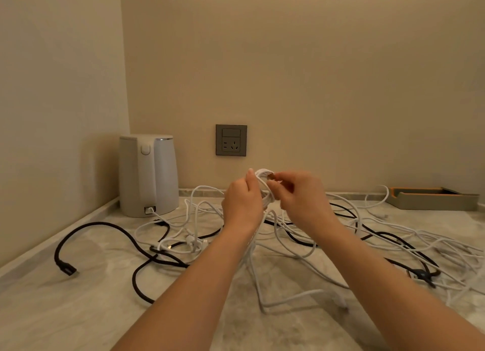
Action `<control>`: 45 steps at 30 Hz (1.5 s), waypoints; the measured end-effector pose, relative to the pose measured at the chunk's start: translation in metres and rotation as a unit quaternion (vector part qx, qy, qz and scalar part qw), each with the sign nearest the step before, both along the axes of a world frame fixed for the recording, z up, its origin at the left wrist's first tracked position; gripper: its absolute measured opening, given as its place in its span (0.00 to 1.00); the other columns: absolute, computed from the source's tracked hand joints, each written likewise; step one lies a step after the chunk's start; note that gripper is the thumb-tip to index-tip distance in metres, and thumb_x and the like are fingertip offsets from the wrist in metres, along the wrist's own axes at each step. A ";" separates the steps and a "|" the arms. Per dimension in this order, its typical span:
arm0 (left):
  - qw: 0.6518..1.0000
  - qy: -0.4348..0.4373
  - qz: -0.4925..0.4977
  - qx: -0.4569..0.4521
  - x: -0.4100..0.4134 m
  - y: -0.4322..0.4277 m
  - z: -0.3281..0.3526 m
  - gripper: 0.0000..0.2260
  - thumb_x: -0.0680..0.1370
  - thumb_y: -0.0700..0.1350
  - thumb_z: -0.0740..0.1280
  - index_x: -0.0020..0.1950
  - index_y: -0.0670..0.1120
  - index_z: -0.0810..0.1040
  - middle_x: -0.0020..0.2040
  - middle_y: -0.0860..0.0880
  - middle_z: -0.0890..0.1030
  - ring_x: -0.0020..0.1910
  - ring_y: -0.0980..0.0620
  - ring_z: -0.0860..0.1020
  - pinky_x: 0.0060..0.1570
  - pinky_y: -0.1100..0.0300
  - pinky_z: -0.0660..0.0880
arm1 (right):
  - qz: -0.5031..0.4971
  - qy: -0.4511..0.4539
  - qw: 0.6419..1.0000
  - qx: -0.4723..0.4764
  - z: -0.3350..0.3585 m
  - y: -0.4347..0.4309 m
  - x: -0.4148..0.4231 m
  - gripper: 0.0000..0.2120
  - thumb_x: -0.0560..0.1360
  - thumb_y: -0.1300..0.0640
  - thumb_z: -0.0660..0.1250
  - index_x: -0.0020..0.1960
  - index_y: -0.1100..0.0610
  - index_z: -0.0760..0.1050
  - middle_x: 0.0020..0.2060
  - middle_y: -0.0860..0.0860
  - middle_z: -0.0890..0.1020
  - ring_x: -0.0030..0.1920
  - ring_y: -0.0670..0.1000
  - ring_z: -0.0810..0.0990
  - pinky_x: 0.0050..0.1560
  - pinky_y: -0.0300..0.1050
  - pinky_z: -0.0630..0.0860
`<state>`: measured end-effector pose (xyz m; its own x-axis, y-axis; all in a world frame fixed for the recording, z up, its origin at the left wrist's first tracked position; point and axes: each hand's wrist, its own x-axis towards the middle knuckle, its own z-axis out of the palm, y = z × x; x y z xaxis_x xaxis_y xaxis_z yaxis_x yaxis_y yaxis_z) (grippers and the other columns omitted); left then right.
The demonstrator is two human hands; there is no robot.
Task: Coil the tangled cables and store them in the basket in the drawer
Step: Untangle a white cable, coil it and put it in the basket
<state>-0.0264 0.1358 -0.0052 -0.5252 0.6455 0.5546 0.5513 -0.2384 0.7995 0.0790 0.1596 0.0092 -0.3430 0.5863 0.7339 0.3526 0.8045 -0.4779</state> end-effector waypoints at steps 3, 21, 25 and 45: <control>0.998 -0.068 -0.009 -0.011 -0.002 0.002 0.002 0.25 0.84 0.51 0.49 0.45 0.37 0.79 0.46 0.39 0.81 0.48 0.41 0.78 0.51 0.50 0.74 | -0.028 -0.051 0.995 0.077 -0.005 -0.003 -0.009 0.10 0.80 0.60 0.60 0.53 0.59 0.79 0.38 0.50 0.75 0.36 0.48 0.70 0.38 0.40 0.60; 0.992 -0.113 -0.029 -0.052 -0.005 0.013 -0.010 0.26 0.83 0.53 0.49 0.44 0.37 0.81 0.43 0.36 0.82 0.46 0.36 0.80 0.50 0.41 0.77 | -0.156 -0.314 0.913 0.207 0.004 -0.008 -0.005 0.10 0.78 0.63 0.60 0.58 0.61 0.73 0.53 0.55 0.74 0.54 0.53 0.73 0.43 0.41 0.65; 0.997 -0.080 0.002 -0.017 0.001 0.004 -0.005 0.27 0.83 0.53 0.47 0.42 0.39 0.79 0.42 0.40 0.81 0.46 0.39 0.79 0.50 0.45 0.76 | -0.157 -0.286 0.913 0.244 0.007 -0.009 -0.006 0.11 0.61 0.67 0.77 0.40 0.63 0.79 0.36 0.55 0.78 0.35 0.53 0.77 0.29 0.40 0.62; 0.937 -0.309 -0.163 0.018 0.008 -0.004 0.013 0.21 0.84 0.49 0.49 0.42 0.42 0.75 0.36 0.43 0.78 0.35 0.48 0.78 0.34 0.56 0.76 | 0.031 0.037 0.995 0.084 -0.003 0.007 0.000 0.03 0.76 0.60 0.67 0.47 0.60 0.78 0.36 0.40 0.67 0.35 0.38 0.67 0.40 0.28 0.67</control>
